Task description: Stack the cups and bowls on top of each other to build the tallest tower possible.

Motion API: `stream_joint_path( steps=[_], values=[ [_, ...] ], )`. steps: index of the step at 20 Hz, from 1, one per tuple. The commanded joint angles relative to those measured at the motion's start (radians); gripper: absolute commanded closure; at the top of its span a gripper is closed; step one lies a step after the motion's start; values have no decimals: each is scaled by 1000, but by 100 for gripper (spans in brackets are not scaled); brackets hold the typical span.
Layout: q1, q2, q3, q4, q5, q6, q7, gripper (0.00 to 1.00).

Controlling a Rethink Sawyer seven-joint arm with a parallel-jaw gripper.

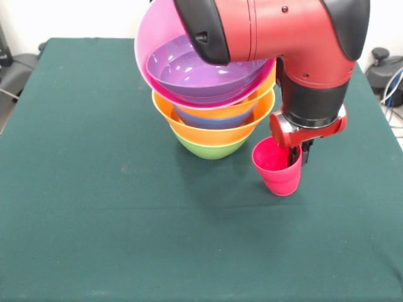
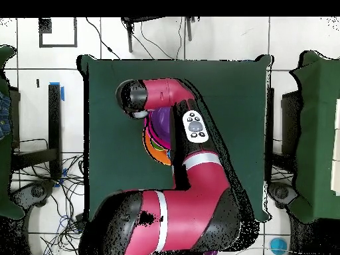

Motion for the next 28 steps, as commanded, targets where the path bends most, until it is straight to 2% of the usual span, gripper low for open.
stream_joint_path(
  steps=[1,6,11,22,28],
  values=[
    [27,12,1,13,-61,6,-23,100],
    [31,-3,0,13,-57,5,-13,100],
    [22,-33,27,33,-37,-42,-2,100],
    [-6,-168,107,114,19,-157,14,100],
    [11,-223,88,97,29,-156,48,100]
  ],
)
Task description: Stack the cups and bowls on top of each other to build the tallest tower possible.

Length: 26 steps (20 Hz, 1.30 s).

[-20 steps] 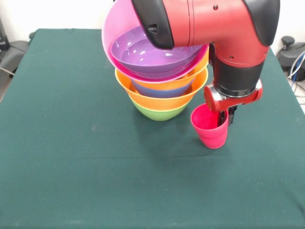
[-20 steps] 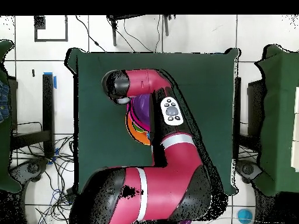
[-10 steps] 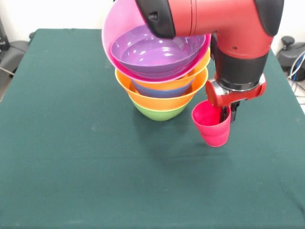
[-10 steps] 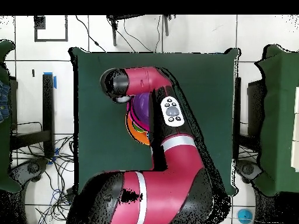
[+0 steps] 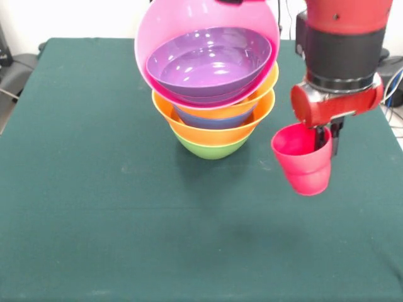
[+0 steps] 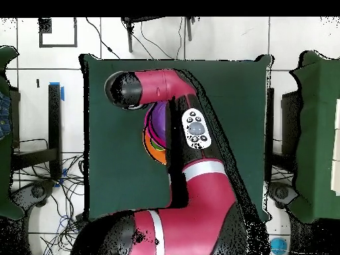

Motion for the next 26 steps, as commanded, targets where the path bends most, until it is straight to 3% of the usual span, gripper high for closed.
stream_joint_path(
  steps=[1,6,8,10,15,22,26],
  values=[
    [15,-81,61,45,22,-39,53,100],
    [5,-134,47,64,36,38,31,100],
    [21,-186,-14,73,15,63,66,100],
    [-1,-217,-16,122,35,128,40,100],
    [-52,-248,-5,165,52,102,10,100],
    [-69,-282,2,74,25,270,-100,100],
    [-72,-263,-5,6,3,338,-100,100]
  ],
)
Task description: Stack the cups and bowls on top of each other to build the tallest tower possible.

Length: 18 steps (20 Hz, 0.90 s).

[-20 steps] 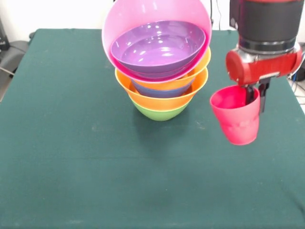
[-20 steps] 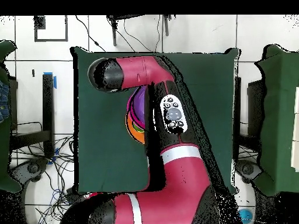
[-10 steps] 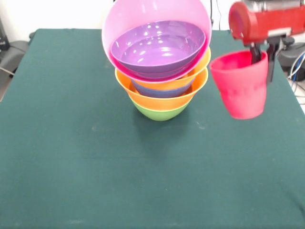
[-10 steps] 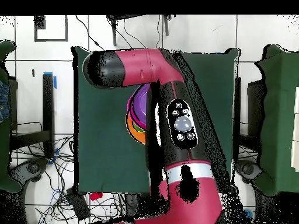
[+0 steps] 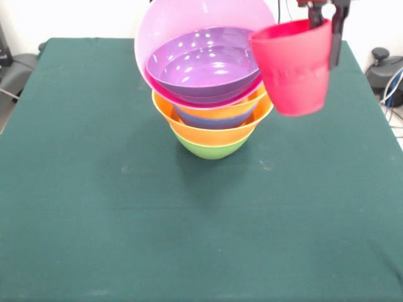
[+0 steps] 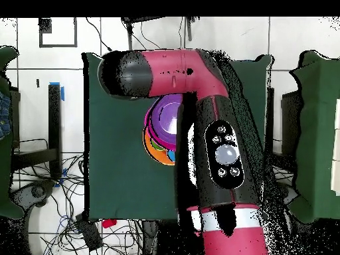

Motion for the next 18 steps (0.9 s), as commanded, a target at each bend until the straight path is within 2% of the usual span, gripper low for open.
stream_joint_path(
  steps=[1,5,8,13,18],
  values=[
    [-20,16,8,-44,-49,226,-110,100],
    [-16,42,4,-82,-72,253,-100,100],
    [-9,43,-11,-122,-102,309,-103,100],
    [-14,41,-12,-119,-122,348,-113,100],
    [-29,35,-20,-113,-143,438,-149,100]
  ],
)
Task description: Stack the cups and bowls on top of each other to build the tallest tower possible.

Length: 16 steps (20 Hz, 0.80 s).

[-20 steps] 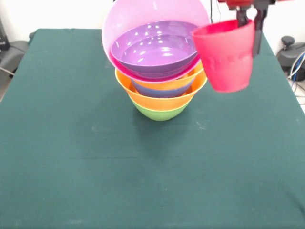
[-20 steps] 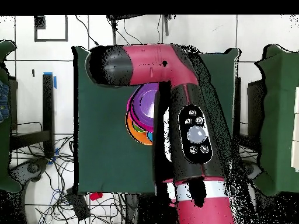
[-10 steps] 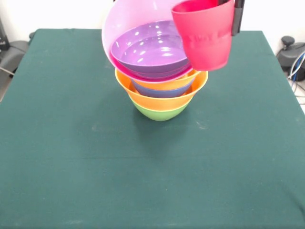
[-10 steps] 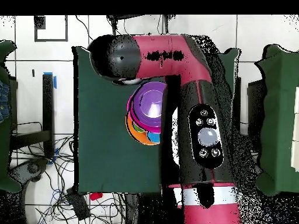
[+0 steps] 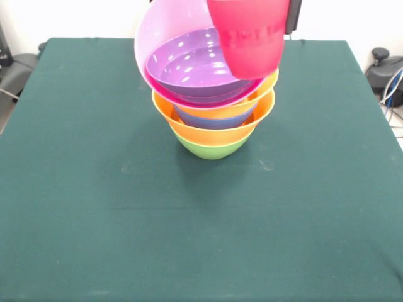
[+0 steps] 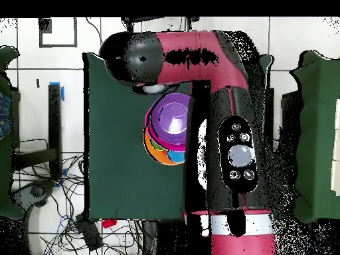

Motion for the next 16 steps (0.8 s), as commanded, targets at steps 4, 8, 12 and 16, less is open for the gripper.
stream_joint_path(
  steps=[4,8,12,16],
  values=[
    [-32,36,-7,23,-94,194,-160,100],
    [-45,42,-4,38,-105,196,-171,100],
    [-54,48,2,54,-112,197,-186,100],
    [-55,58,0,66,-115,186,-162,100]
  ],
)
